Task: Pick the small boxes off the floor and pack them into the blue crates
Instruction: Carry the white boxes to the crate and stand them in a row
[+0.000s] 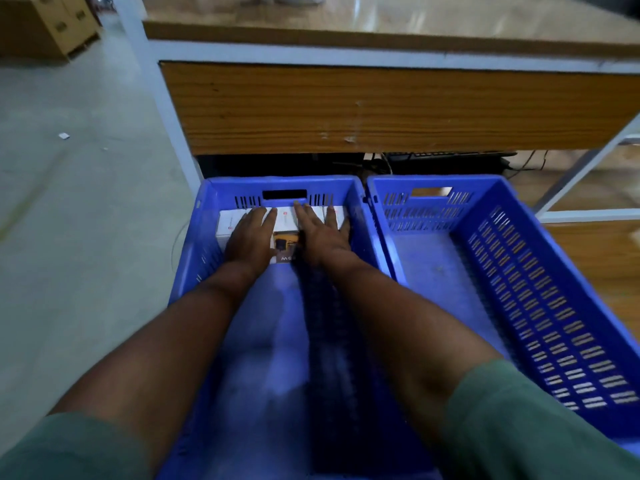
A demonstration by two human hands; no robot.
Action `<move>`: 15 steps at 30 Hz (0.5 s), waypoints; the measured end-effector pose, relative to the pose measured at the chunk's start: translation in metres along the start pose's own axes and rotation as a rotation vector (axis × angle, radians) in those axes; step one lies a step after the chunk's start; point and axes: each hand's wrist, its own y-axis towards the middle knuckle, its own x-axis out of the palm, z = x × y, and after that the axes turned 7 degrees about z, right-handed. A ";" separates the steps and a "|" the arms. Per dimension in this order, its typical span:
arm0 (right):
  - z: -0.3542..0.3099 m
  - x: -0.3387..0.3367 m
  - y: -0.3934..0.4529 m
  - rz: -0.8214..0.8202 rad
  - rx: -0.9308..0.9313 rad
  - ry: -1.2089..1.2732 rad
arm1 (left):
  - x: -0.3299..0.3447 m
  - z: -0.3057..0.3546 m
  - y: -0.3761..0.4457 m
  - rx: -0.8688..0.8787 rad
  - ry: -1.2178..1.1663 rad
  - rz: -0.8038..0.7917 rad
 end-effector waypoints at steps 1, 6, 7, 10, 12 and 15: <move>0.000 -0.003 -0.003 0.045 -0.006 -0.019 | -0.007 0.002 -0.002 -0.008 -0.016 -0.018; -0.016 -0.022 -0.040 0.411 -0.018 0.073 | -0.040 0.018 -0.020 0.064 -0.117 0.053; -0.021 -0.029 -0.051 0.412 -0.006 0.084 | -0.047 0.023 -0.022 0.081 -0.135 0.055; -0.026 -0.046 -0.088 0.463 -0.024 0.066 | -0.068 0.037 -0.032 0.124 -0.234 0.025; -0.022 -0.052 -0.119 0.542 -0.035 0.067 | -0.075 0.045 -0.039 0.170 -0.298 0.023; -0.021 -0.058 -0.169 0.620 0.006 0.143 | -0.085 0.064 -0.052 0.225 -0.411 -0.032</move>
